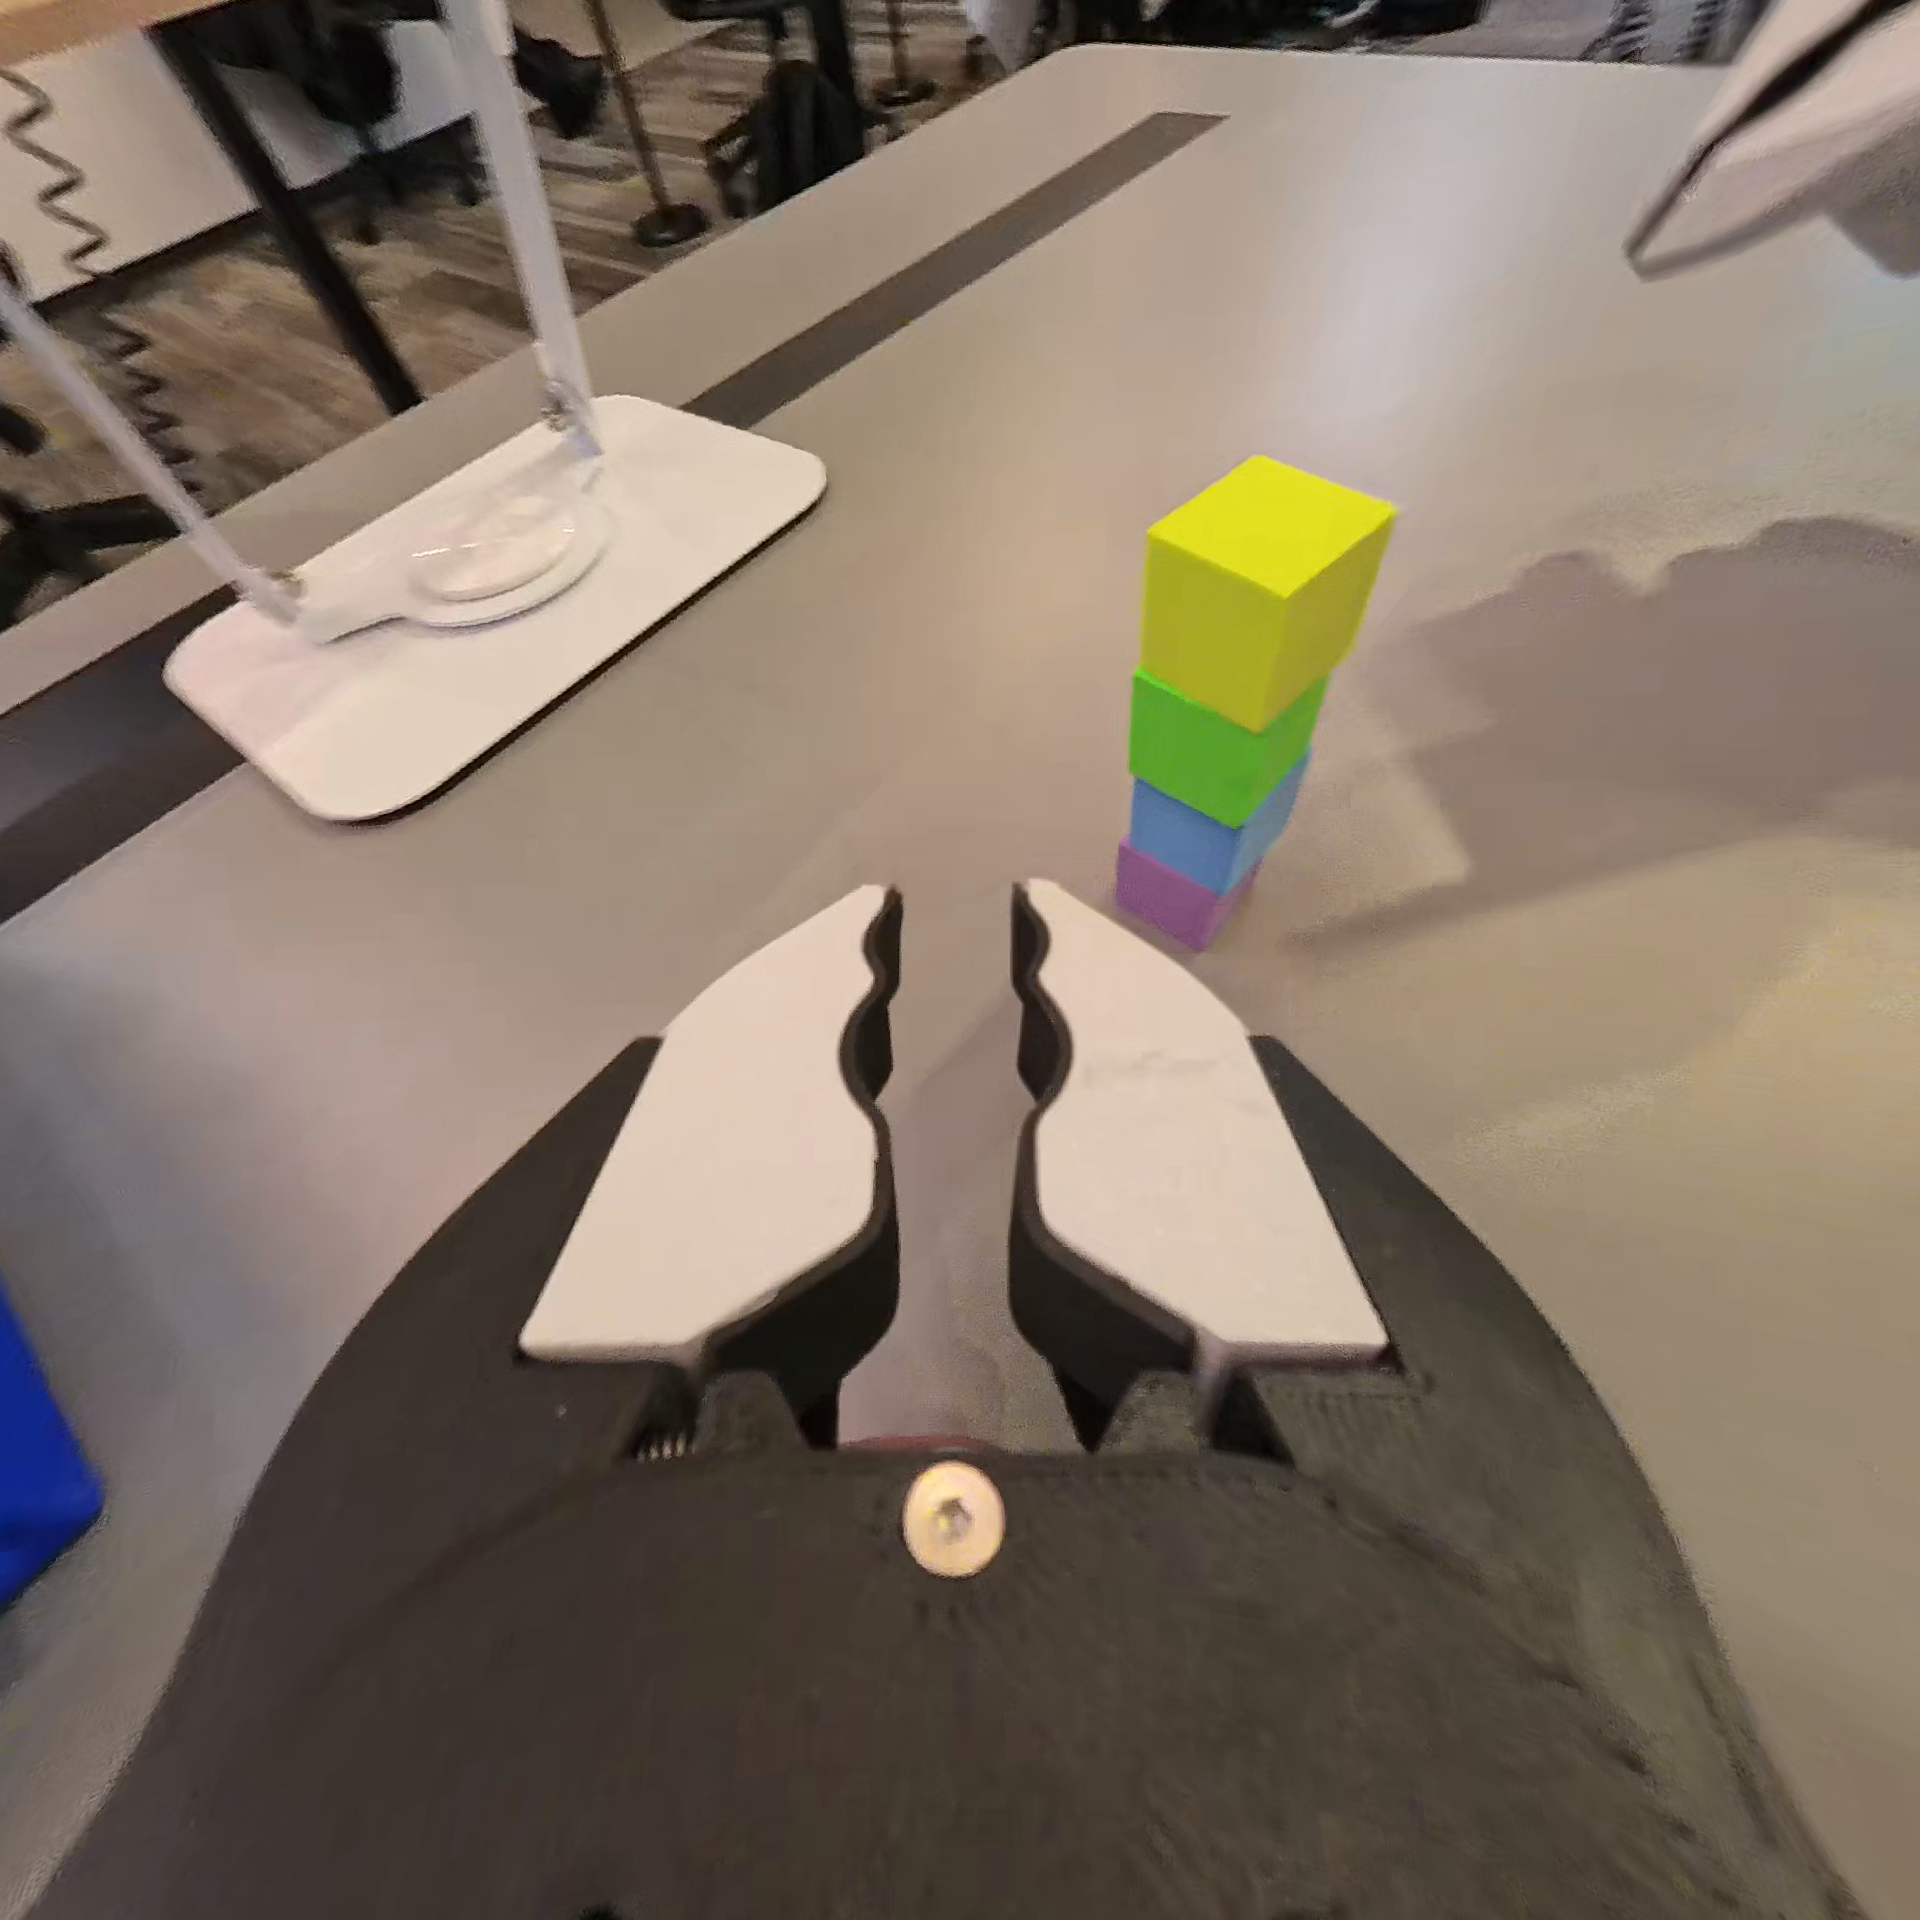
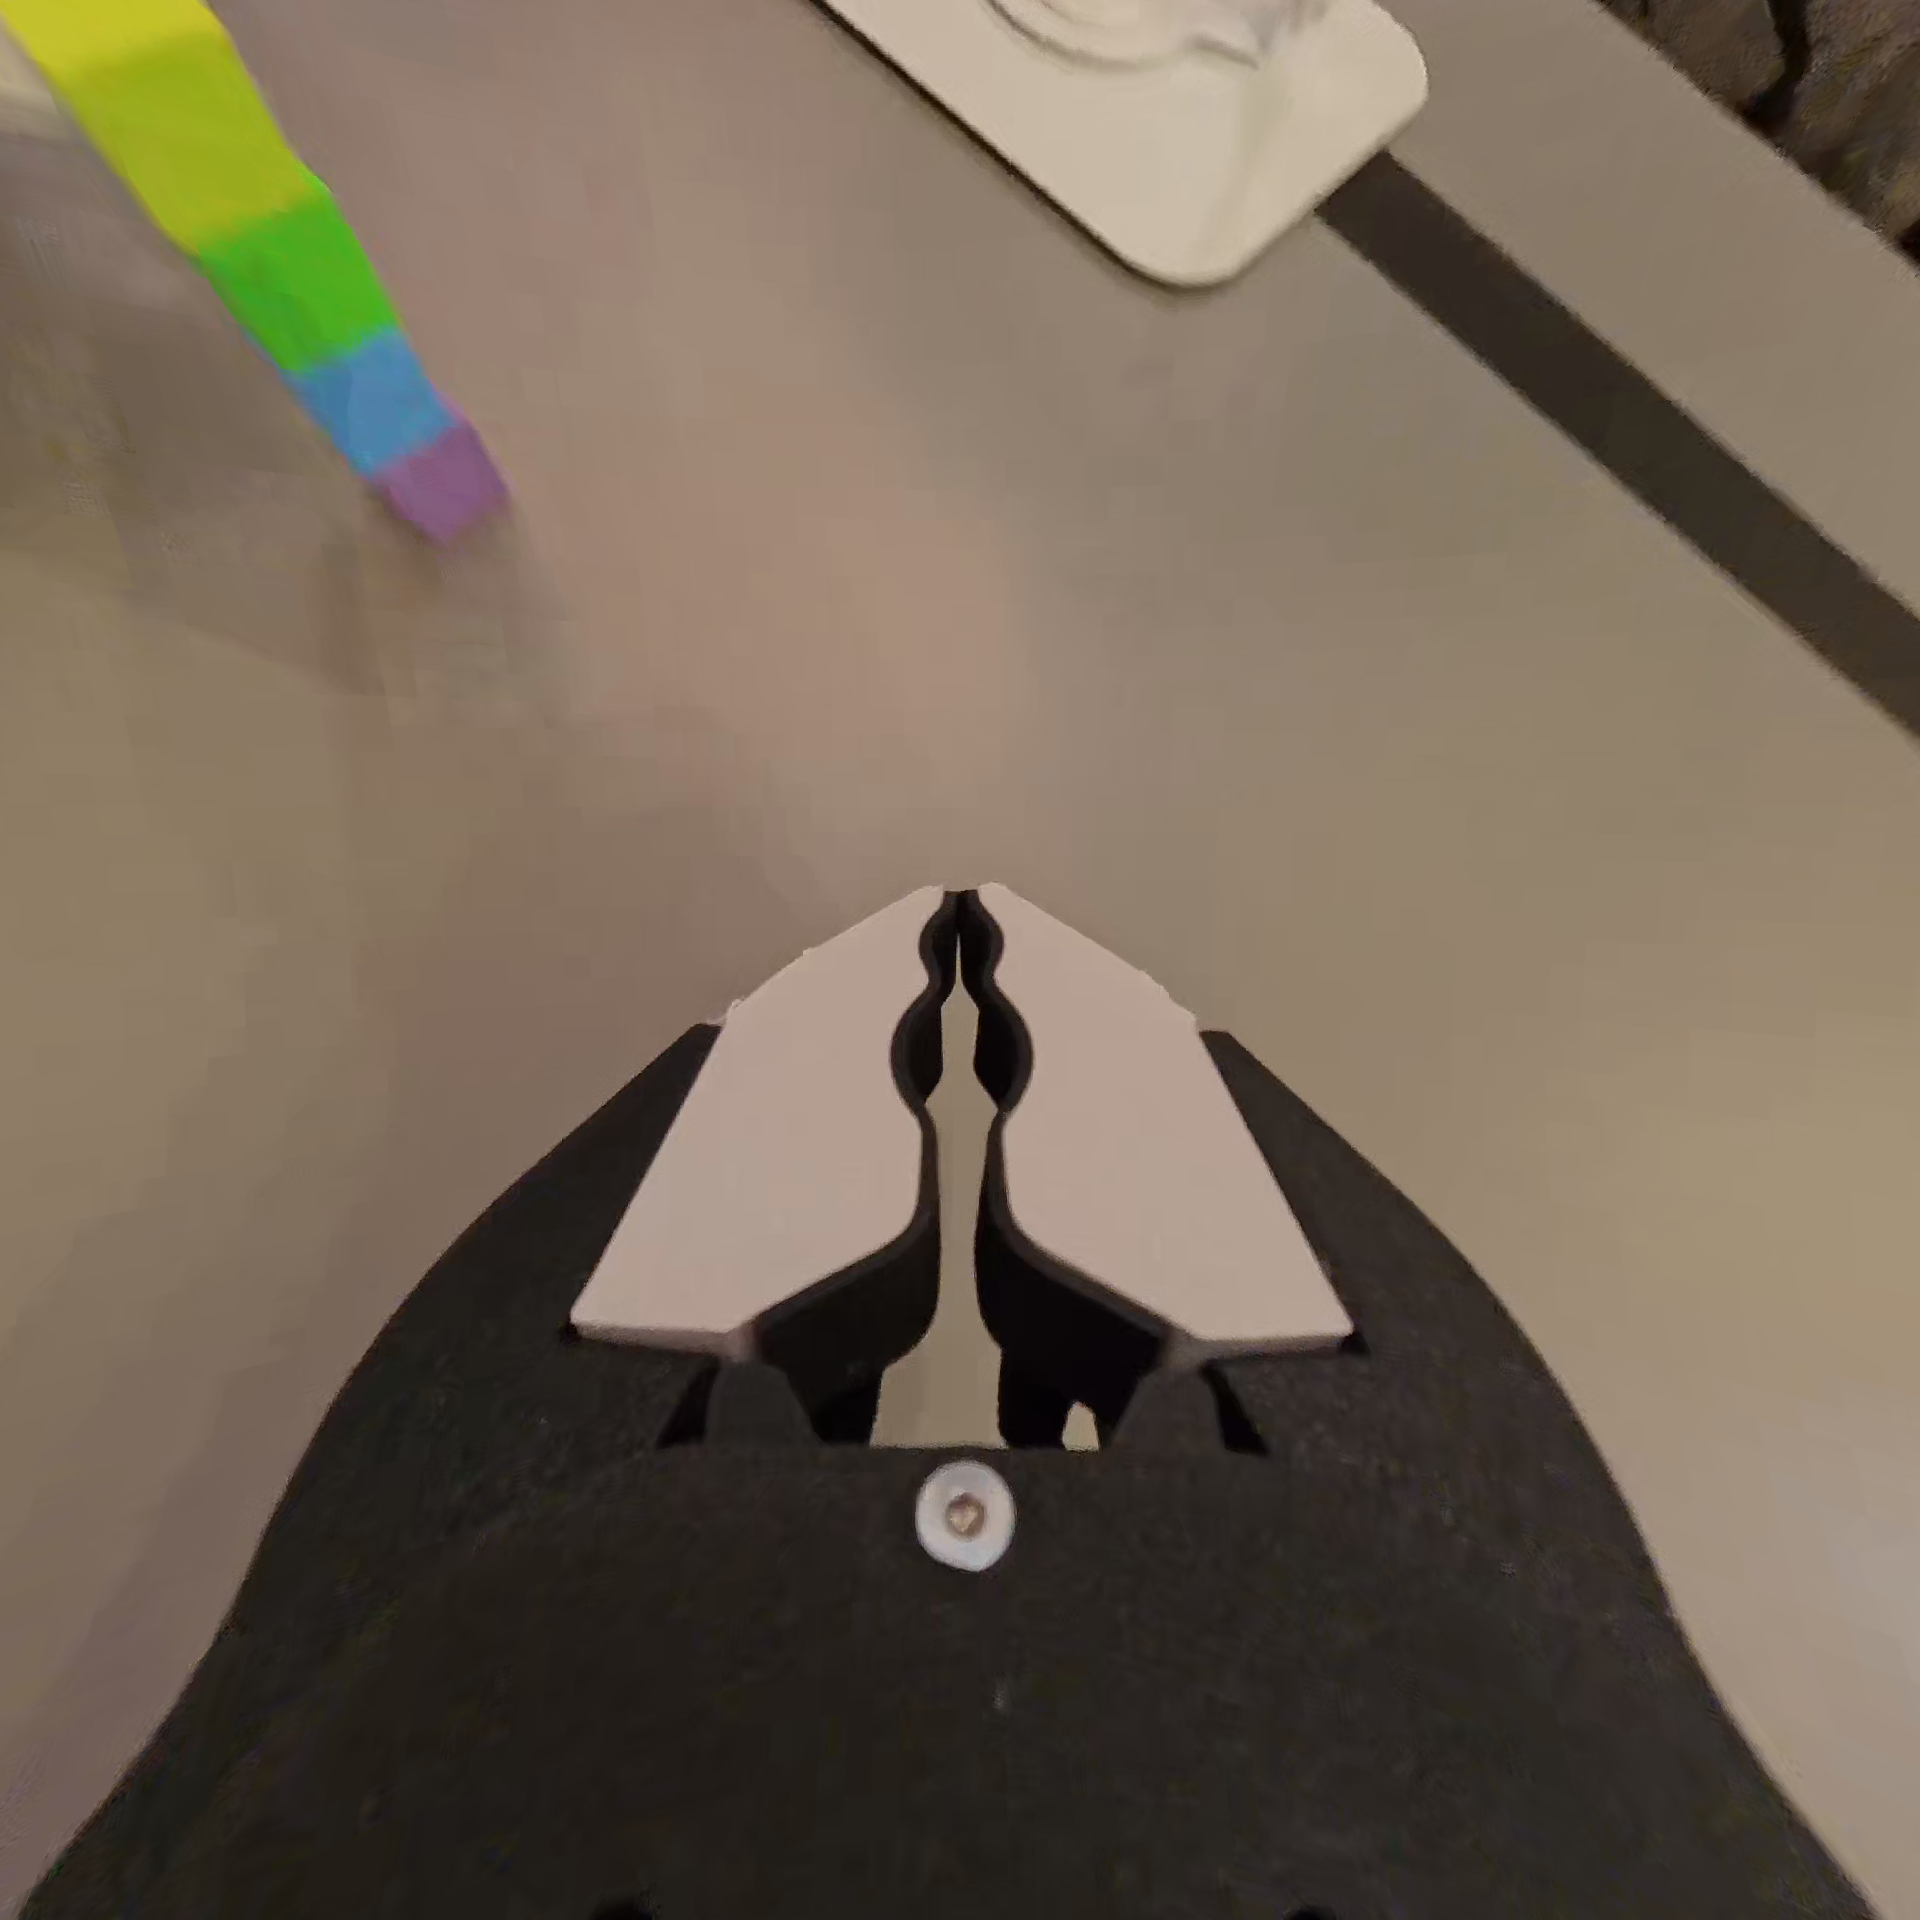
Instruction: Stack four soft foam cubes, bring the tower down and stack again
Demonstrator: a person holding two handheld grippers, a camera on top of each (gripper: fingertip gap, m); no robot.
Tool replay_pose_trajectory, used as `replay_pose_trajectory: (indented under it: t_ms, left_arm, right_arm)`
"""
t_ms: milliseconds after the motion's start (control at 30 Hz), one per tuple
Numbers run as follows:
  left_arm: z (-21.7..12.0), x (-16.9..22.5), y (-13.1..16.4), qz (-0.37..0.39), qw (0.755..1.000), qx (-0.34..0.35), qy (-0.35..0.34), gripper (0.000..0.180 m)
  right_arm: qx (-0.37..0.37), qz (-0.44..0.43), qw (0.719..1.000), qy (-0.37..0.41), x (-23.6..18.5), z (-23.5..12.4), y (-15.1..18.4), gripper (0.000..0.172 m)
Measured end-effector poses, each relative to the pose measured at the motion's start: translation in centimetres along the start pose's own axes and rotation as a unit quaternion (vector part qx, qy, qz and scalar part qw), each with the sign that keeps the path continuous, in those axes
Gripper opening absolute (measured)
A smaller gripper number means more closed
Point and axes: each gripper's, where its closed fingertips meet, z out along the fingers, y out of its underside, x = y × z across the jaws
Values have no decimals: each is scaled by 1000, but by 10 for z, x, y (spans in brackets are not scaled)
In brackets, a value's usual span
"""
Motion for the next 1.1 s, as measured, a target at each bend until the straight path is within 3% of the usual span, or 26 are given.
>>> replay_pose_trajectory:
  t_ms: [133,233,500,733,933,1100]
  left_arm:
    - [-11,-14,9,-4,996,-16,-83,2]
    - [-18,-21,14,-11,992,-27,-124,0]
    - [-31,-41,28,-50,979,-53,-190,0]
    - [-47,-47,41,-81,970,-72,-219,0]
    - [-68,-54,51,-164,956,-58,-235,0]
    - [-38,-22,47,-183,957,-93,-205,0]
  right_arm:
    - [20,40,999,25,22,22,39,1]
    - [4,34,997,67,38,32,61,0]
    - [16,-29,990,139,50,30,57,0]
    - [12,-10,988,154,71,21,68,0]
    - [13,-3,989,149,73,20,70,0]
    - [11,-1,990,141,72,21,70,0]
